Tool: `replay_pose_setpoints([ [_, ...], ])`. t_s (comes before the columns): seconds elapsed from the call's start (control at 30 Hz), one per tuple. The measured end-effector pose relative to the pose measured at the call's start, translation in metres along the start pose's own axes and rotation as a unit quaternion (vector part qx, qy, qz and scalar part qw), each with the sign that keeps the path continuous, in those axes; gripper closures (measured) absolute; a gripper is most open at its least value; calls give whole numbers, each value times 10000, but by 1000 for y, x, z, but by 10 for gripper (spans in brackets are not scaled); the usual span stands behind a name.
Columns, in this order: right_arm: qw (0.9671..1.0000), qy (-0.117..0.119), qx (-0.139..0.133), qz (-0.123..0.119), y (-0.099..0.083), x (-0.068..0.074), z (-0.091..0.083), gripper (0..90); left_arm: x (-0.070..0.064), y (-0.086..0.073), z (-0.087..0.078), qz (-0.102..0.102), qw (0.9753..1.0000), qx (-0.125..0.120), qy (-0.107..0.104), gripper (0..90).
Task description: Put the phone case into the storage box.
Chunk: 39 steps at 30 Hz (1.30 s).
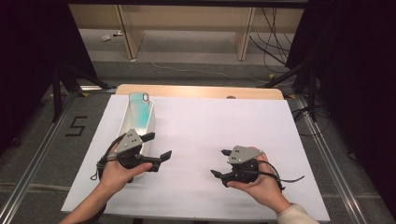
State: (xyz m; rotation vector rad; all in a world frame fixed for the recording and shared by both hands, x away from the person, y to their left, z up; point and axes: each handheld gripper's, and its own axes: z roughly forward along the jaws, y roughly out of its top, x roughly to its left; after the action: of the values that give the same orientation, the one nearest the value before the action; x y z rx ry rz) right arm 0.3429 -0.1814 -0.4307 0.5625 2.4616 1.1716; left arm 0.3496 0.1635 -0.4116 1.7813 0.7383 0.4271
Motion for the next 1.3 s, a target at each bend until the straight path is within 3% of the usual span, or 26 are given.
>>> replay_pose_setpoints([
  [0.67, 9996, -212, -45, 155, -14, -7, -23, 253, -2, -6, -8, 28, 10000, -54, 15, 97],
  [1.3, 9992, -313, -40, 250, -23, -10, -33, 252, -2, -11, -15, 37, 10000, -64, 23, 95],
])
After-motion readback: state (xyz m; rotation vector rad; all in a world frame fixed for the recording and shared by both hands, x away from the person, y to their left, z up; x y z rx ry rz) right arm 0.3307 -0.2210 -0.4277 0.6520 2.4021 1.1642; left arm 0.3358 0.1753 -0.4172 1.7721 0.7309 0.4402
